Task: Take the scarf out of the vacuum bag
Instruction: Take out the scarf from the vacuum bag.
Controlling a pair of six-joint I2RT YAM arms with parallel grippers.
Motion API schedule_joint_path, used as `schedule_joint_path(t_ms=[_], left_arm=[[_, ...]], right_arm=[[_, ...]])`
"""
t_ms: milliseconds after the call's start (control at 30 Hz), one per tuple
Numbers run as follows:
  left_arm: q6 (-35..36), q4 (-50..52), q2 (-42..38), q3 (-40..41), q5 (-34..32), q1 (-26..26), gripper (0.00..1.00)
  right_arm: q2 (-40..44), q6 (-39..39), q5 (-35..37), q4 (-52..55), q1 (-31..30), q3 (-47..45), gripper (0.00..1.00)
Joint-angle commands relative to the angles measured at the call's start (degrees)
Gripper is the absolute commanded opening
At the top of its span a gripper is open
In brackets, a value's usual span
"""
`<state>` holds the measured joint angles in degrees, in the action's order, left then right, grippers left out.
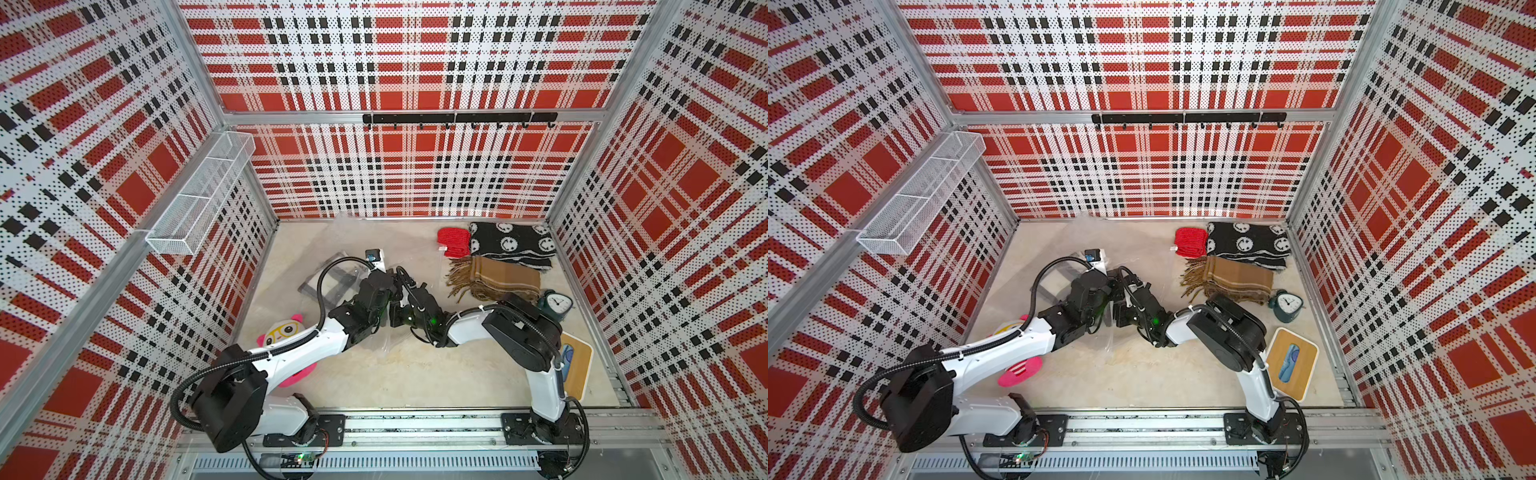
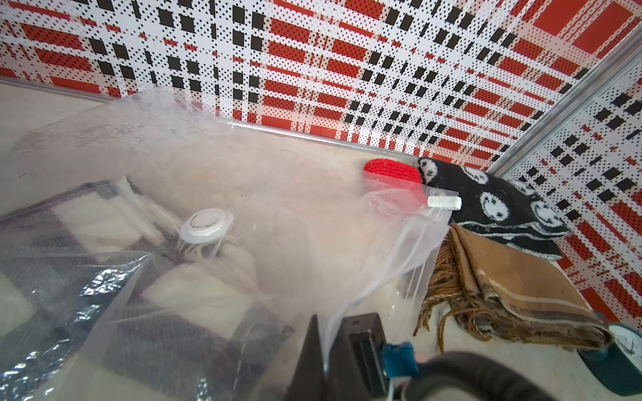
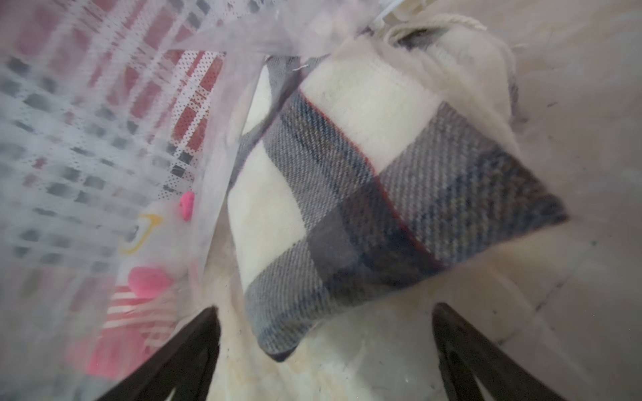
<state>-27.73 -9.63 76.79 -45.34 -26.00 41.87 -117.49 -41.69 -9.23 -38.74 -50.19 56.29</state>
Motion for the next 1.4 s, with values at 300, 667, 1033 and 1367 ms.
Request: schedule_joint_path(t_ms=[300,667,1033,1367], left_arm=[[1.2,-2.2,-5.4,3.1,-3.8,1.6,0.0],[1.3,-2.2,-4.8,3.3,-4.8,2.0,0.0],[1.3,-2.2,-4.2,3.2,-5.5,2.3,0.0],[1.4,-2.4,-3.8,3.2,-5.6,2.7,0.0]], right_arm=[[-9.5,-2.7,0.7,-2.7,-0.9,9.2,0.87],[-7.7,-1.5,1.1,-8.1,0.3,5.7,0.2],[3.6,0.9,-3.0,-5.5,8.6,-7.0,0.2],[4.1,-2.3,-0.8,-3.5,8.5,-8.6,0.78]])
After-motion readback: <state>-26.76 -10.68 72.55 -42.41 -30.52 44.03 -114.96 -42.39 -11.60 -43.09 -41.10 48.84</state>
